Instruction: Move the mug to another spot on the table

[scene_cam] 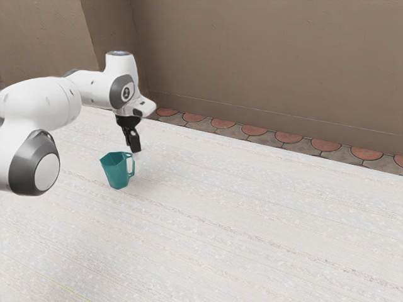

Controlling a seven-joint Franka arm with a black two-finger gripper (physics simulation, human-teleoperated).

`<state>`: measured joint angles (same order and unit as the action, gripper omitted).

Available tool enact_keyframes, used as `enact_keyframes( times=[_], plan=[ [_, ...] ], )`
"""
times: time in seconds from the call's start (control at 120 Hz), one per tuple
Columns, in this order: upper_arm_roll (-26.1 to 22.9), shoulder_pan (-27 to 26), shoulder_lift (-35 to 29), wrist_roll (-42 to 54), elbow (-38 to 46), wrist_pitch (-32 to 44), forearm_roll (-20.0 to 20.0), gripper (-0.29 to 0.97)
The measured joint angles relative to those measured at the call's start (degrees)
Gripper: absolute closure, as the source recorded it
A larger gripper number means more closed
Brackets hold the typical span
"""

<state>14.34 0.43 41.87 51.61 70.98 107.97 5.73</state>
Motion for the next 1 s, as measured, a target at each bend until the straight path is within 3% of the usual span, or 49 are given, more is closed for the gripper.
enact_keyframes(
  times=[0.267,0.667,1.0],
  plan=[
    [2.11,0.01,0.11,7.26,1.24,1.94,2.25,0.00],
    [2.79,0.34,1.84,9.51,0.86,2.55,3.86,0.00],
    [3.55,1.39,5.45,10.21,-4.28,1.77,6.49,0.00]
  ],
)
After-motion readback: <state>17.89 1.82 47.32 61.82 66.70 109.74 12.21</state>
